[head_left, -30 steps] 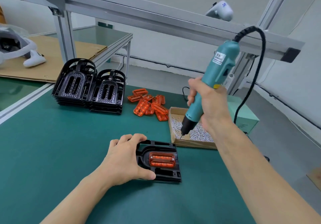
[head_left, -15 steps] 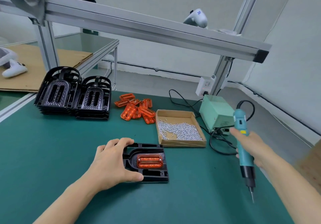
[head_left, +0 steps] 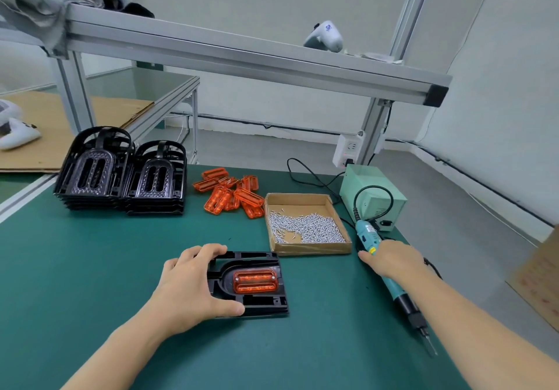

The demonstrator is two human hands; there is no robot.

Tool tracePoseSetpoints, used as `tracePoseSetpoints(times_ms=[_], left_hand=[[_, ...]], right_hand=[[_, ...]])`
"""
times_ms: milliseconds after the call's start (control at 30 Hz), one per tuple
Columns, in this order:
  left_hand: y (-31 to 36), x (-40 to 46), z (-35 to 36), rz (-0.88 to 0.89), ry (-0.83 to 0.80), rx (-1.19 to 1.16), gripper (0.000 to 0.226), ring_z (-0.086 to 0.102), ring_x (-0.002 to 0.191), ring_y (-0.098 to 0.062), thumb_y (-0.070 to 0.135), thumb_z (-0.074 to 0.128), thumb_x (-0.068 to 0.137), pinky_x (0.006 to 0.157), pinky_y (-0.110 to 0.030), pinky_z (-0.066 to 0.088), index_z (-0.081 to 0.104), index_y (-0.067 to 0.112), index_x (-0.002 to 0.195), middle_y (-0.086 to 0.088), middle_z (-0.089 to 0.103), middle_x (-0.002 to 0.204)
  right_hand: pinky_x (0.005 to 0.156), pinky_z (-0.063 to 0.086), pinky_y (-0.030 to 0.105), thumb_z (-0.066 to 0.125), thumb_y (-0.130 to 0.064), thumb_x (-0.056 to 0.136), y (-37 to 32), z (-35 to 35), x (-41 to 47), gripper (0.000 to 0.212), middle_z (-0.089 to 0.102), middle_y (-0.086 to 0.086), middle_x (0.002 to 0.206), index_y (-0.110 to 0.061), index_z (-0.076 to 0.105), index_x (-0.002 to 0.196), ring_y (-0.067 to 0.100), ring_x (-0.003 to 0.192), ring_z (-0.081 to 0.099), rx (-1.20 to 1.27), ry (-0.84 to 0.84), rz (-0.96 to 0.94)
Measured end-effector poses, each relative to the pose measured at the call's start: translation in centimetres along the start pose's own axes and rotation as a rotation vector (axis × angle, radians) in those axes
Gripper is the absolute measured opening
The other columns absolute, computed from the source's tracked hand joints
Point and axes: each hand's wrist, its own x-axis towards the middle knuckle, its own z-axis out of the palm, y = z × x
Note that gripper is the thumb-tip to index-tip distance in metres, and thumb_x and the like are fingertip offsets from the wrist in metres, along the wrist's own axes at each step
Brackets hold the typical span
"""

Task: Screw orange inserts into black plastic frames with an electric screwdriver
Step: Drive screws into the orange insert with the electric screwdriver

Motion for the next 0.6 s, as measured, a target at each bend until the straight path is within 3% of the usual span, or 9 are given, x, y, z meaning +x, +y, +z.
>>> tracePoseSetpoints(times_ms=[167, 400, 500, 600], left_hand=[[-0.1, -0.1, 0.0, 0.000, -0.002, -0.014, 0.102, 0.026, 0.125, -0.020, 0.066, 0.075, 0.045, 0.104, -0.032, 0.030, 0.030, 0.047, 0.135, 0.014, 0.033, 0.138], [-0.3, -0.2, 0.1, 0.003, 0.001, -0.007, 0.104, 0.025, 0.127, -0.021, 0.067, 0.075, 0.045, 0.107, -0.034, 0.028, 0.028, 0.048, 0.136, 0.013, 0.032, 0.140], [-0.3, -0.2, 0.2, 0.004, 0.004, -0.008, 0.104, 0.024, 0.128, -0.022, 0.067, 0.075, 0.046, 0.108, -0.034, 0.028, 0.027, 0.048, 0.136, 0.013, 0.032, 0.141], [-0.3, -0.2, 0.2, 0.007, 0.004, 0.001, 0.104, 0.023, 0.129, -0.022, 0.067, 0.075, 0.047, 0.109, -0.035, 0.028, 0.026, 0.048, 0.137, 0.012, 0.031, 0.141]], right_hand=[[0.067, 0.043, 0.028, 0.035, -0.069, 0.091, -0.5, 0.6, -0.3, 0.062, 0.056, 0.000, 0.097, -0.016, 0.057, 0.114, 0.021, 0.084, 0.052, -0.044, 0.077, 0.009], [0.064, 0.043, 0.027, 0.037, -0.077, 0.085, -0.6, -0.3, -0.5, 0.067, 0.057, -0.001, 0.098, -0.019, 0.056, 0.113, 0.020, 0.086, 0.057, -0.082, 0.083, -0.017], [0.070, 0.041, 0.031, 0.042, -0.069, 0.087, -2.2, -1.7, -1.7, 0.060, 0.060, 0.003, 0.106, -0.017, 0.057, 0.113, 0.021, 0.095, 0.059, -0.113, 0.301, -0.080], [0.080, 0.040, 0.035, 0.044, -0.056, 0.092, -5.0, -2.9, -3.5, 0.048, 0.060, 0.006, 0.108, -0.014, 0.059, 0.111, 0.024, 0.100, 0.058, -0.052, 0.451, -0.264]])
